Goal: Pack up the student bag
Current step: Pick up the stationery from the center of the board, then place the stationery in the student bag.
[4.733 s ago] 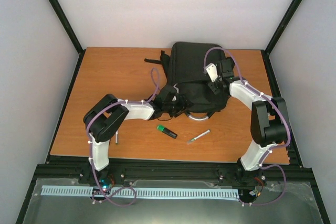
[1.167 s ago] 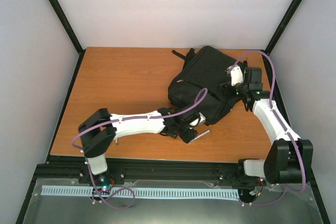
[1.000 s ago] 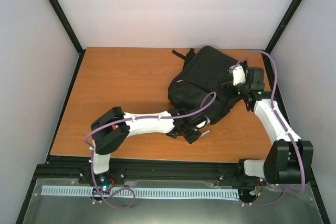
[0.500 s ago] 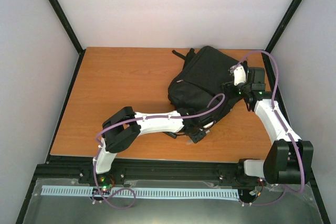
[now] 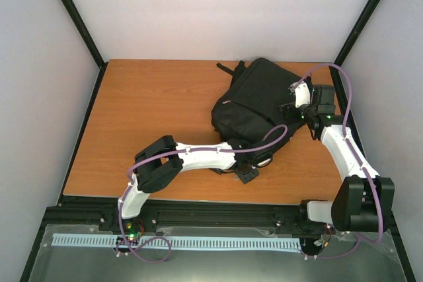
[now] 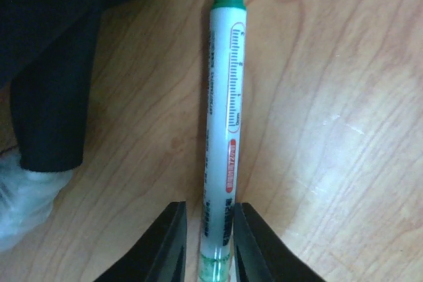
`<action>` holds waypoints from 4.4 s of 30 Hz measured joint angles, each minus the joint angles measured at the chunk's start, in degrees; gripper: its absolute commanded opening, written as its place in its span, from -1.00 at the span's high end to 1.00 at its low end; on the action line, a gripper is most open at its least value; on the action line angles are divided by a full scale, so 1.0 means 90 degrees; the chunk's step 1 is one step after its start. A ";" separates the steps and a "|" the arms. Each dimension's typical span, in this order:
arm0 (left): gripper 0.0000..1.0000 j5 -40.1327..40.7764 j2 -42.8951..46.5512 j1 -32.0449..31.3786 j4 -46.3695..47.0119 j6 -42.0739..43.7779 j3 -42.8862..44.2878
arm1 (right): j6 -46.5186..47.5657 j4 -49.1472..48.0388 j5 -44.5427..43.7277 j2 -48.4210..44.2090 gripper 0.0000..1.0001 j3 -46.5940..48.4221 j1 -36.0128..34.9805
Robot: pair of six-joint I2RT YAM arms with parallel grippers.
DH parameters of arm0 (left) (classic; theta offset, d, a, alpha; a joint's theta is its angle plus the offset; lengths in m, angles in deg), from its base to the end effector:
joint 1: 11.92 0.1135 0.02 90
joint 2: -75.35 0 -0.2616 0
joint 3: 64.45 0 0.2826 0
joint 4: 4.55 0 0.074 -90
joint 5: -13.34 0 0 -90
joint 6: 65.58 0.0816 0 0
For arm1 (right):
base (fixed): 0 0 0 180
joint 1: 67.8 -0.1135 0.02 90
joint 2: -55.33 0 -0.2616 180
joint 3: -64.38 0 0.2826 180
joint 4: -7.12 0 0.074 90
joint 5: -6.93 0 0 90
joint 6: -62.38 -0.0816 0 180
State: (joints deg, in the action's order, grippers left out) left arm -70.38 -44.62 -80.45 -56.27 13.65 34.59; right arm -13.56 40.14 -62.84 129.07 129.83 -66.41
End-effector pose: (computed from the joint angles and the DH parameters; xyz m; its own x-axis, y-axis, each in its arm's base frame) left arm 0.1770 -0.4256 0.0911 -0.5138 0.7990 -0.3125 0.8317 0.5532 0.0468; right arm 0.3401 0.0200 0.2245 -0.5826 -0.2139 -0.7841 -0.3901 0.9199 0.0389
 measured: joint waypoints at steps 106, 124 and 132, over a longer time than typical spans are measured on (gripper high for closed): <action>0.99 -0.4005 0.1171 0.3058 0.1783 -0.2713 -0.0061 | 0.1902 0.0908 -0.2052 -0.0129 0.94 0.0447 -0.2659; 0.26 -0.4029 0.0112 0.3043 0.2154 -0.3827 0.0838 | 0.1542 0.0432 -0.1462 -0.0151 0.94 0.0056 -0.2244; 0.08 -0.3696 0.1073 0.3043 0.2113 -0.3684 -0.0046 | 0.1523 0.0330 -0.1326 -0.0151 0.94 -0.0068 -0.2210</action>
State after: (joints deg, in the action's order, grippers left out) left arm -103.65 -34.95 -53.06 -37.25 -19.51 34.17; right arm 0.15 43.11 -74.77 127.71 129.21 -86.30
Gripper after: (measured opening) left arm 0.465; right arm 0.030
